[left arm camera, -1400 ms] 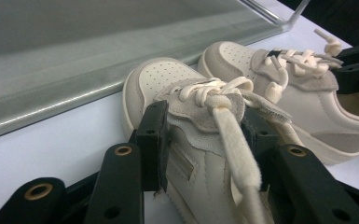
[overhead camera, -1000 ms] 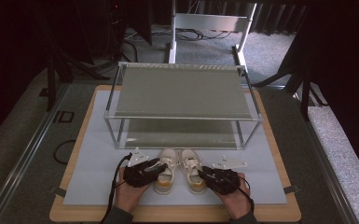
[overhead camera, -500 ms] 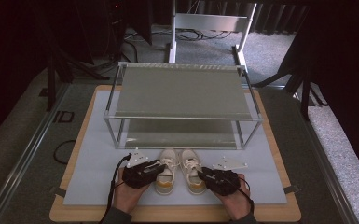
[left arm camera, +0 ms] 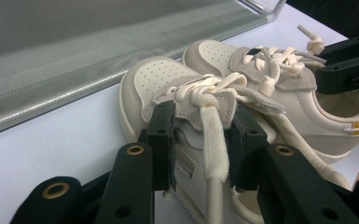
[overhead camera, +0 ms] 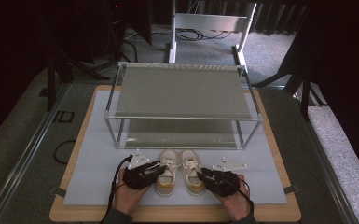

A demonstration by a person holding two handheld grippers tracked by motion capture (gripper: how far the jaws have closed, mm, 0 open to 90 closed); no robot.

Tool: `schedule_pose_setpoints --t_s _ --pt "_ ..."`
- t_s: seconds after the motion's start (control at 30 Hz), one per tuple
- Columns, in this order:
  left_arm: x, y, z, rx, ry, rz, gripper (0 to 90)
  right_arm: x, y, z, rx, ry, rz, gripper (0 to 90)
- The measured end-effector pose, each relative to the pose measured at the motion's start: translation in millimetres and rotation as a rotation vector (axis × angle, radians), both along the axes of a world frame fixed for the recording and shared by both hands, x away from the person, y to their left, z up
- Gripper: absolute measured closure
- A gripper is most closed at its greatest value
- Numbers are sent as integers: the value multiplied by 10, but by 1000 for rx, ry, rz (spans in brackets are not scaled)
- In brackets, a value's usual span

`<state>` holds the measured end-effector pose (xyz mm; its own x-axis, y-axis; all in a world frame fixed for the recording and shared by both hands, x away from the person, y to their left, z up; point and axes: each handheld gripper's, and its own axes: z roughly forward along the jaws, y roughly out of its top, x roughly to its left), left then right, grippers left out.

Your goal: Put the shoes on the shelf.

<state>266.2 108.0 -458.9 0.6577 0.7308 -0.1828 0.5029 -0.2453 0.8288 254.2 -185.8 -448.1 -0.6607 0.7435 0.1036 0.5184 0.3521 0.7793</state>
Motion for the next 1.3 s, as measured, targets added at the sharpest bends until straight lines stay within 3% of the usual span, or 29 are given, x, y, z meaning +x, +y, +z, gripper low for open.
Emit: schedule_pose_setpoints --t_s 0.37,0.63,0.73,0.93,1.03,1.1,1.17,1.3 --pt "-67 -22 6 4 6 1 659 -57 13 -5 15 2 14 700" --pt "-119 -45 7 -11 18 -18 631 -98 15 -4 44 19 35 675" --pt "-141 -63 8 -14 18 -25 615 -97 10 6 78 43 62 657" --pt "-164 -94 22 -18 31 -34 596 -106 31 13 89 55 70 652" --pt "-155 -76 17 -32 38 -41 579 -98 17 5 91 61 69 648" --pt "-146 -51 16 -65 38 -42 540 -86 -13 -2 104 66 68 613" --pt "-142 -46 34 -74 36 -17 491 -86 -23 0 118 42 55 607" --pt "-168 -38 76 -48 14 6 465 -88 35 13 40 -21 18 607"
